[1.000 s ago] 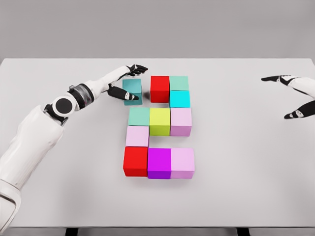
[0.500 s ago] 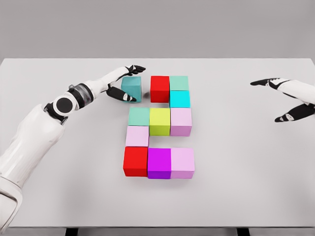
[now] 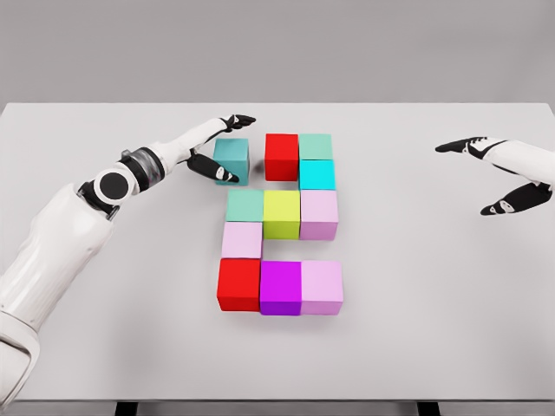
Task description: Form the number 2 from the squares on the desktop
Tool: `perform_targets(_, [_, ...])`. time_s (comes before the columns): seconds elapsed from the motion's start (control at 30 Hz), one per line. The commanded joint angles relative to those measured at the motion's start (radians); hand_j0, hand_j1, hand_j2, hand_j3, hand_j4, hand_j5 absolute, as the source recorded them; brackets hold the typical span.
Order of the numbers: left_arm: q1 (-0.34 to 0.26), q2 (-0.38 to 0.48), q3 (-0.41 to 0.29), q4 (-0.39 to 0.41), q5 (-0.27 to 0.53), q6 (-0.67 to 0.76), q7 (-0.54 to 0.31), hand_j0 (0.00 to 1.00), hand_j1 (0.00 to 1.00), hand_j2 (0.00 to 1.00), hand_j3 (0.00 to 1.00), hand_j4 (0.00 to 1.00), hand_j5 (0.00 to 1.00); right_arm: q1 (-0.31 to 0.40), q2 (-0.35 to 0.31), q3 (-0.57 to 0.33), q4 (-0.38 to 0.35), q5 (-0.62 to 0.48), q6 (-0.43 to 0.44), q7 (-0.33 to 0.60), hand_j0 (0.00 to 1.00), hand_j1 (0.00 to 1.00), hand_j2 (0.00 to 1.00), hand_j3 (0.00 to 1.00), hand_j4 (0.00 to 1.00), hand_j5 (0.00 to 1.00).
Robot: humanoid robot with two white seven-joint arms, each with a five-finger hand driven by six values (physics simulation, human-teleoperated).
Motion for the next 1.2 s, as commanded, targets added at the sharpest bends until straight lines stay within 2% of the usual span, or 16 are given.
perform_targets(0.0, [0.000,-0.001,-0.001,-0.001,0.002,0.002,0.000,0.98,0.98,0.98,0.98,0.98,0.98,0.000,-0.002,0.000,-0.001,-0.005,0.003,0.000,1.00,1.00,1.00,1.00,1.00,1.00])
perform_targets(1.17, [-0.005,0.000,0.007,0.001,-0.046,0.002,0.000,0.99,0.99,0.99,0.99,0.99,0.99,0.021,-0.019,-0.006,-0.005,0.009,0.003,0.000,1.00,1.00,1.00,1.00,1.00,1.00])
